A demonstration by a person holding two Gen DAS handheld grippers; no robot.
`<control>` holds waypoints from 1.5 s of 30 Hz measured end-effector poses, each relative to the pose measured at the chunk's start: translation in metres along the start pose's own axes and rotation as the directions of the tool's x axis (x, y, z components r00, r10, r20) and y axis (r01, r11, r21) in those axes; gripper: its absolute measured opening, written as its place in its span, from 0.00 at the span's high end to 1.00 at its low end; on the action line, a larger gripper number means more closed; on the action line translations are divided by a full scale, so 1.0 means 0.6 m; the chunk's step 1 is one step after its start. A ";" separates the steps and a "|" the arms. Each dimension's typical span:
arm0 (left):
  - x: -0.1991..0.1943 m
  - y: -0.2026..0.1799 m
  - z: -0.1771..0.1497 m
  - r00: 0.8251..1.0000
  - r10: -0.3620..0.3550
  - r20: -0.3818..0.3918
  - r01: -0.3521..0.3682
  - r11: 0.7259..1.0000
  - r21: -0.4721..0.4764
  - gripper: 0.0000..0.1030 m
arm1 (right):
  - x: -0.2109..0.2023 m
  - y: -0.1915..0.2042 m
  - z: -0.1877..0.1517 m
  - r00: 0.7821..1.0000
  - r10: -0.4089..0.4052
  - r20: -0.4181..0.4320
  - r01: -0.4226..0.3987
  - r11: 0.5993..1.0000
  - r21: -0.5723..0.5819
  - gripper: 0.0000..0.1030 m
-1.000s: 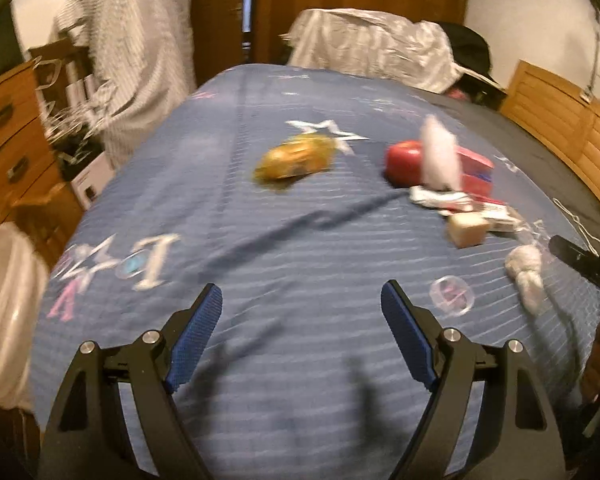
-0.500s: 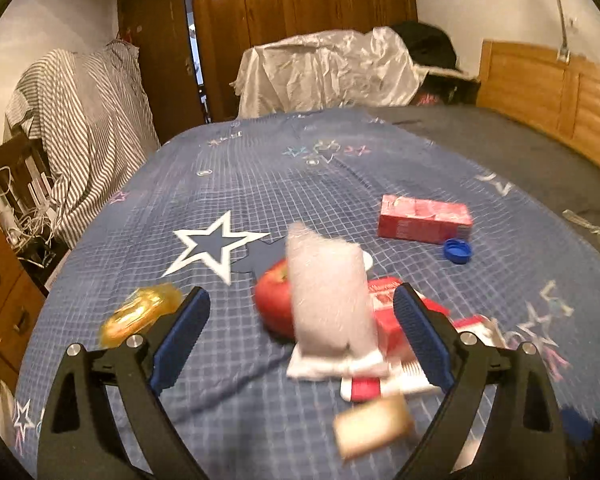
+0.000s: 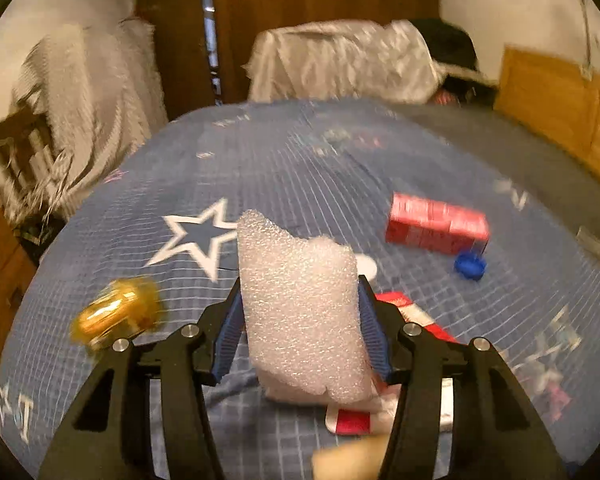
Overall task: Collect trash
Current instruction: 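Grasp the white foam sheet with the left tool while the right tool grasps the white towel, then carry the foam sheet and white towel over the white bucket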
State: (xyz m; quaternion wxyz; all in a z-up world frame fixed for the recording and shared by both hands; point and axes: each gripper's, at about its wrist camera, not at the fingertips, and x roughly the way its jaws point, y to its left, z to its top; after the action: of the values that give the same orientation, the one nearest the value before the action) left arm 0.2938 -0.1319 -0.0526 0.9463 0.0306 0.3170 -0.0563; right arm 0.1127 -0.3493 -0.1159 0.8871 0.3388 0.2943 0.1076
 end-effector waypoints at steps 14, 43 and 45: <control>-0.321 0.201 -0.144 0.983 0.168 0.074 -0.151 0.970 -0.190 0.51 | -0.003 0.089 -0.046 0.999 -0.038 0.012 0.040 0.969 -0.245 0.37; -0.393 0.303 -0.252 0.977 0.212 0.038 -0.190 0.931 -0.312 0.51 | 0.016 0.205 -0.089 0.982 -0.134 -0.134 0.098 0.965 -0.242 0.71; -0.387 0.298 -0.255 0.974 0.225 0.020 -0.209 0.931 -0.299 0.51 | 0.009 0.222 -0.103 0.982 -0.119 -0.149 0.074 0.957 -0.280 0.71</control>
State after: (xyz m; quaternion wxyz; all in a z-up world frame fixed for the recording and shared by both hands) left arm 0.0409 0.0802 -0.0306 0.9489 -0.0776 0.2907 0.0958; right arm 0.0813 -0.2144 -0.0666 0.9023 0.1884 0.3648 0.1312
